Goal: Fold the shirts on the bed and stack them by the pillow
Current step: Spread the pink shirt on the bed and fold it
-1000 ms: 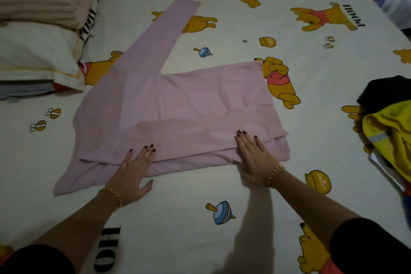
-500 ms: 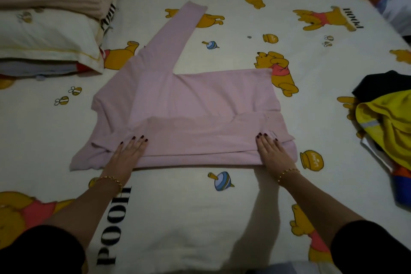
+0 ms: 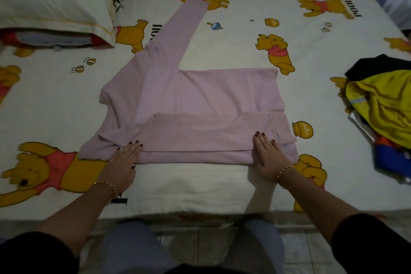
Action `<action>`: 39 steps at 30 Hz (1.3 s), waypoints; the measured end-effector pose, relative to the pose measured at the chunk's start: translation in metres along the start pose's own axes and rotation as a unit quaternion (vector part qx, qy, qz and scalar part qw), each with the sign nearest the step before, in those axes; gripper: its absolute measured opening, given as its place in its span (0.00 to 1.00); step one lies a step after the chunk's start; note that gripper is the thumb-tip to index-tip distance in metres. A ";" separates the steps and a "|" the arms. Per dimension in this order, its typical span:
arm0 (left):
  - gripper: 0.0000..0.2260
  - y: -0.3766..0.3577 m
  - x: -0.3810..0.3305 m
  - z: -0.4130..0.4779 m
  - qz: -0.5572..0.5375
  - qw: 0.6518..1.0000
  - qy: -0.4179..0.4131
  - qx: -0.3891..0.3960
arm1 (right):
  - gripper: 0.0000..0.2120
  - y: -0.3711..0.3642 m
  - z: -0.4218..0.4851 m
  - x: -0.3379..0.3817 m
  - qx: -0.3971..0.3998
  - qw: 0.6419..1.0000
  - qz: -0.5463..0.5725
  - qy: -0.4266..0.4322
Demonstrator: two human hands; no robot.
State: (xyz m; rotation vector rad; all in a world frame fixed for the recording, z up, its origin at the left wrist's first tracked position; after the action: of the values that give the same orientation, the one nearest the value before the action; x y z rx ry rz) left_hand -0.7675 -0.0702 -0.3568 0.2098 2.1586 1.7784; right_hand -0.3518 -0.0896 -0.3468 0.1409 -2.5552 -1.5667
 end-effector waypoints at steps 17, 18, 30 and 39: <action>0.15 0.064 0.162 -0.013 -0.191 0.903 0.362 -0.128 | 0.29 0.117 0.198 0.305 -0.050 0.967 -0.031 0.248; 0.14 0.059 0.167 -0.013 -0.203 0.898 0.372 -0.116 | 0.29 0.122 0.207 0.322 -0.050 0.965 -0.033 0.257; 0.11 0.030 0.177 0.015 -0.268 0.881 0.389 0.007 | 0.33 0.140 0.265 0.441 -0.040 0.935 -0.027 0.350; 0.10 0.033 0.188 -0.012 -0.222 0.894 0.388 -0.014 | 0.21 0.139 0.287 0.455 -0.016 0.963 -0.097 0.251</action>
State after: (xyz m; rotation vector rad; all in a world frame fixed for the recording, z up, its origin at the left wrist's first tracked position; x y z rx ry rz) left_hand -0.9500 -0.0141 -0.3528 -1.0954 2.3677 1.7668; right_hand -0.8497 0.1556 -0.3191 0.7071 -2.1651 -1.4038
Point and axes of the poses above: each hand's wrist, its own z-axis towards the middle knuckle, its own y-axis out of the back of the hand, x = y × z, the point moved 10 cm from there along z, towards the middle knuckle, and after that the axes turned 2 degrees about y, right-handed, at the moved point
